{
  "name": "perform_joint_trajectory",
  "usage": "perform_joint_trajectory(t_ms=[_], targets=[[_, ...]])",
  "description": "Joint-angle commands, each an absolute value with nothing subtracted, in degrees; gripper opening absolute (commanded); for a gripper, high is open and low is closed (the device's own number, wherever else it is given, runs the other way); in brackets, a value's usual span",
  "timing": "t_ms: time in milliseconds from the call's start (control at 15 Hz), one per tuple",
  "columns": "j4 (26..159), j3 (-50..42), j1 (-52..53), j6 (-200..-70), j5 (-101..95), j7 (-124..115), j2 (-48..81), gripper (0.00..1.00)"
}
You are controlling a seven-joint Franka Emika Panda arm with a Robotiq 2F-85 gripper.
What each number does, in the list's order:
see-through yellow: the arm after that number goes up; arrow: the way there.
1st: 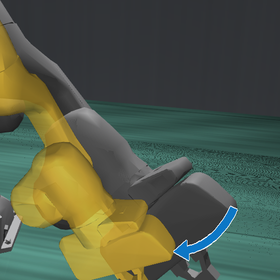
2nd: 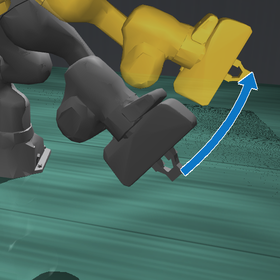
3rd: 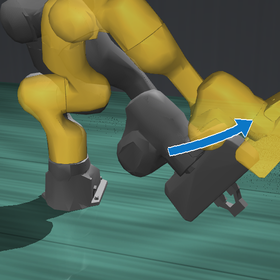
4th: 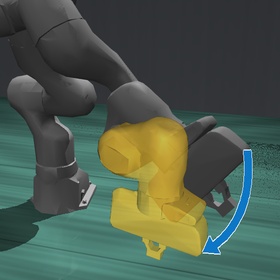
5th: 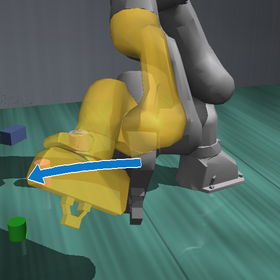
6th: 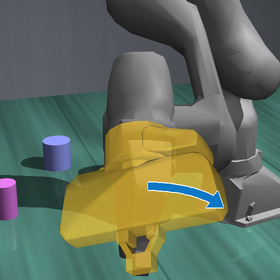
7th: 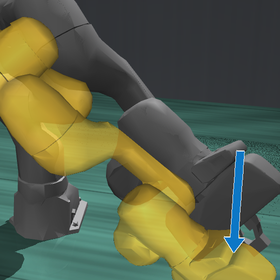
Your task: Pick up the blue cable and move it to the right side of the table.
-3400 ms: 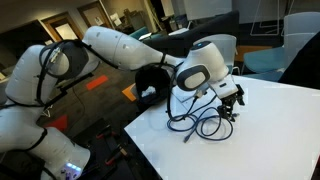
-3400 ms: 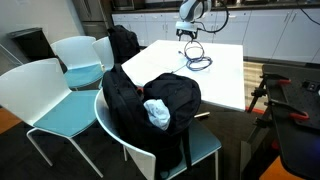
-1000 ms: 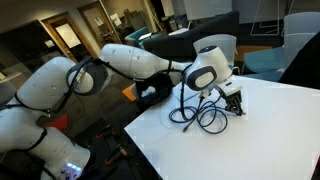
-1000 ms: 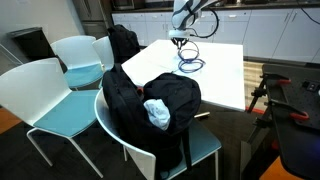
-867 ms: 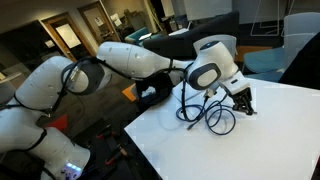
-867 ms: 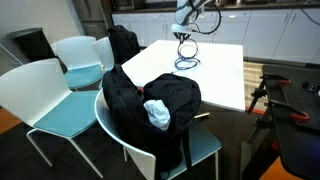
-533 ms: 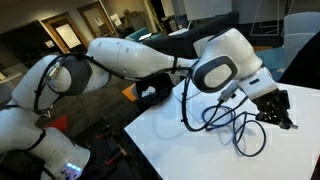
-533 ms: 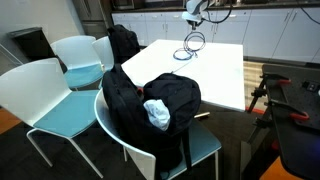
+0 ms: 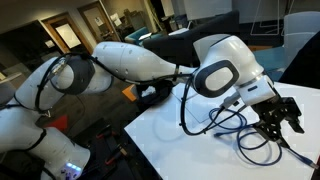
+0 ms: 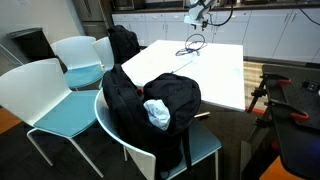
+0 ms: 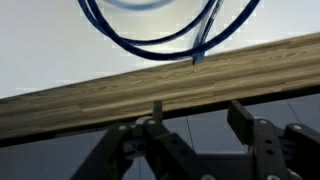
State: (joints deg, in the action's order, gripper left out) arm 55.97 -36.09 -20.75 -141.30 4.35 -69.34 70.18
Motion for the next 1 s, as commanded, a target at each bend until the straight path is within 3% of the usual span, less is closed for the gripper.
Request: perform_joint_trajectory(t_ms=[0,933], targets=[[62.3,-38.54,-16.32,-144.41,3.15,-69.36,65.46,0.99],[96.08,-25.04,-15.37,-143.42,3.87,-18.63,29.64,1.0]])
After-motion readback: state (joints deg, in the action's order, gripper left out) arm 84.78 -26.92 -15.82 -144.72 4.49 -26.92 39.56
